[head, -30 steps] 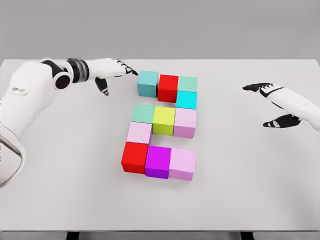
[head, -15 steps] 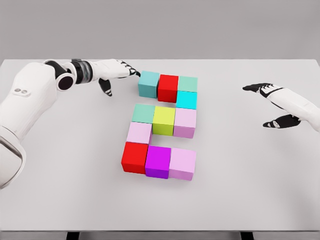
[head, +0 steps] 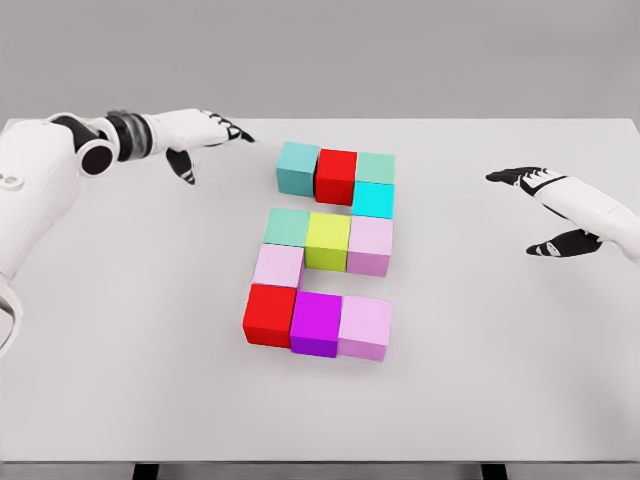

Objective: Assemble the squares on the desktop into the number 2

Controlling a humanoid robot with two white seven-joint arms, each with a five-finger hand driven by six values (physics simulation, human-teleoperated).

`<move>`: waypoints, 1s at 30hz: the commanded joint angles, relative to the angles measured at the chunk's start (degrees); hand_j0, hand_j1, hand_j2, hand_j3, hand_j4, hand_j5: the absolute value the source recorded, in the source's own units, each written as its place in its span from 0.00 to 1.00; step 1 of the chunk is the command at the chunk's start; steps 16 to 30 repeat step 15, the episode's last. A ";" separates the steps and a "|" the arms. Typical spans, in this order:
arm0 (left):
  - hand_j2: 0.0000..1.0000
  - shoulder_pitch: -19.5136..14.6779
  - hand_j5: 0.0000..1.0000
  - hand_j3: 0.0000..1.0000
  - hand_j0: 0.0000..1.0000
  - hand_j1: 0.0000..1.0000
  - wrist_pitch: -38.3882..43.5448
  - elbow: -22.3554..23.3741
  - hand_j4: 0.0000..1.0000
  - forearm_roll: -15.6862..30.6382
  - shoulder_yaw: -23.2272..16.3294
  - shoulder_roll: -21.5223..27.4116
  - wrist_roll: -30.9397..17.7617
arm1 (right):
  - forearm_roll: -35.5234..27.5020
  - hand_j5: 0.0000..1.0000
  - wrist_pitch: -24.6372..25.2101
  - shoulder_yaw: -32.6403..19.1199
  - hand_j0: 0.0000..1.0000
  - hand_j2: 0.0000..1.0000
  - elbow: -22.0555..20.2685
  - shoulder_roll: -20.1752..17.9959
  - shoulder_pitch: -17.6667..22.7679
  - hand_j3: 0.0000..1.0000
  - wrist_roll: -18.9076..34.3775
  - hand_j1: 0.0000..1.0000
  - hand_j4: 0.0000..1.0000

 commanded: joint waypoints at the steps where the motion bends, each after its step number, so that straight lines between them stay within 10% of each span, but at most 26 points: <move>1: 1.00 0.00 1.00 1.00 1.00 1.00 0.08 -0.94 1.00 1.22 0.77 3.56 0.21 | -0.44 1.00 0.14 -0.02 1.00 1.00 -0.03 -0.06 0.00 1.00 -0.03 1.00 1.00; 13: 1.00 3.60 1.00 1.00 1.00 1.00 0.08 -4.28 1.00 4.74 2.17 17.35 0.21 | -0.44 1.00 0.14 -0.02 1.00 1.00 0.06 -0.06 0.00 1.00 -0.03 1.00 1.00; 30: 1.00 3.60 1.00 1.00 1.00 1.00 0.08 -4.28 1.00 5.09 2.17 17.53 0.21 | -0.44 1.00 0.14 -0.02 1.00 1.00 0.06 -0.06 0.09 1.00 -0.03 1.00 1.00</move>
